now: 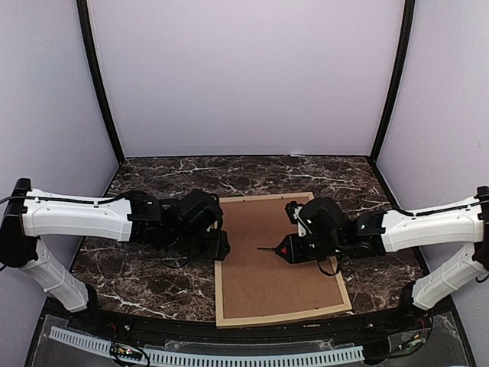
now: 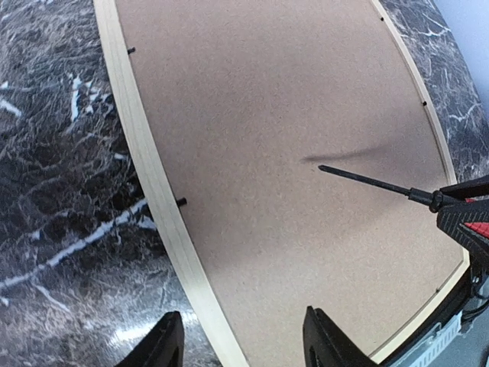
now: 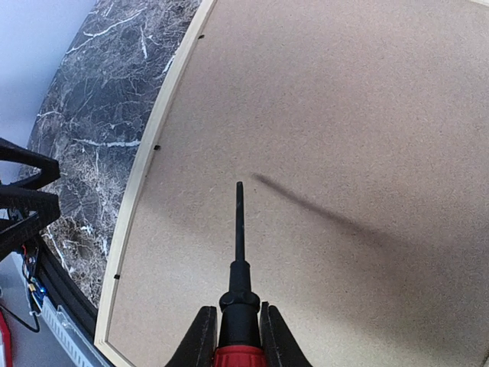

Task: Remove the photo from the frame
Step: Move the photo frame to the center of the board, then hold the photo frame at the center of the board.

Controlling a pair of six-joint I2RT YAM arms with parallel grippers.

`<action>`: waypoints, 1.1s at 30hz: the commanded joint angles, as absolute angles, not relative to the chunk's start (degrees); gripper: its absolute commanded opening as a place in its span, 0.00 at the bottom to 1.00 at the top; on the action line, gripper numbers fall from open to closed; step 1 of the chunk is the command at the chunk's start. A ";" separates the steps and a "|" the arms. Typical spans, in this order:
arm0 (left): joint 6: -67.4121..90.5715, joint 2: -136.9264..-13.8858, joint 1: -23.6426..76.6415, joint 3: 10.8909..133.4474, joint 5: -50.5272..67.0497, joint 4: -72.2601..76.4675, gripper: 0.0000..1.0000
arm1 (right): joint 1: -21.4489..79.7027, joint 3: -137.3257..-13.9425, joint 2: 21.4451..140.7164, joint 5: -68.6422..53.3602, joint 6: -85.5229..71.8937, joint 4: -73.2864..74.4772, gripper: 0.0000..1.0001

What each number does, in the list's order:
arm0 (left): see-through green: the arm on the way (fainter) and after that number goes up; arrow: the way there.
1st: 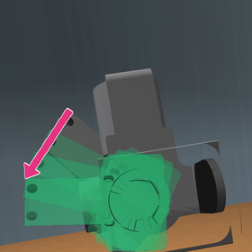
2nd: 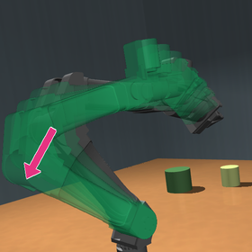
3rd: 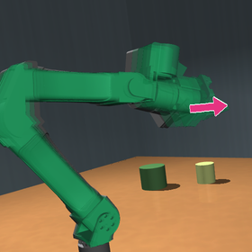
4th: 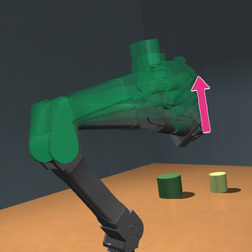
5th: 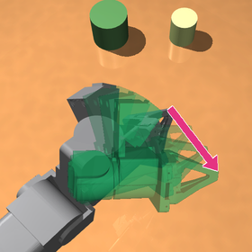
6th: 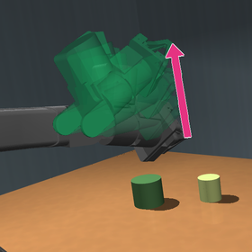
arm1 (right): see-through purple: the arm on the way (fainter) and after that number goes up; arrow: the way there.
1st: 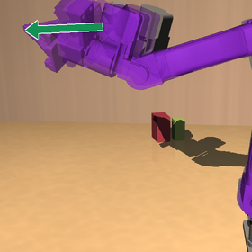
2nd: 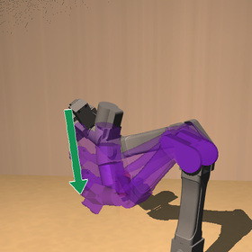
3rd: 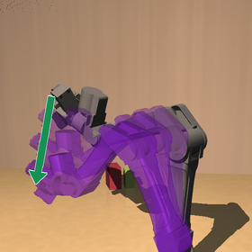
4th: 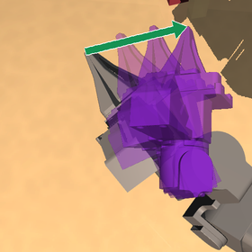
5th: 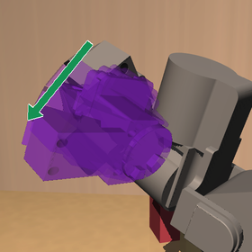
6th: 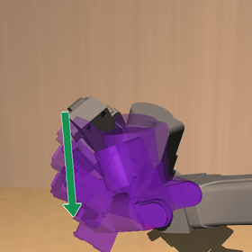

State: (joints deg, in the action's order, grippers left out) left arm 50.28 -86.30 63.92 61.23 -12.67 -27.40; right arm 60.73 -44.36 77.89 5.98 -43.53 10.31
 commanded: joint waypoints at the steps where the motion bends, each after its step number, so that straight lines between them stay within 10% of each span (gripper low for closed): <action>1: 38.48 -82.75 58.06 54.88 -7.10 -20.33 0.53 | 60.40 -44.40 77.22 3.71 -43.19 5.15 0.00; 33: 35.44 -91.26 37.33 36.16 24.68 18.22 0.27 | 60.49 -55.32 96.13 -3.51 -46.58 -1.26 0.00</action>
State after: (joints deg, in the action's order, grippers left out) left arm 36.18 -90.54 37.71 35.33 22.96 16.16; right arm 60.73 -54.04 95.57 -3.18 -46.19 -1.23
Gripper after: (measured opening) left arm 0.277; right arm 0.192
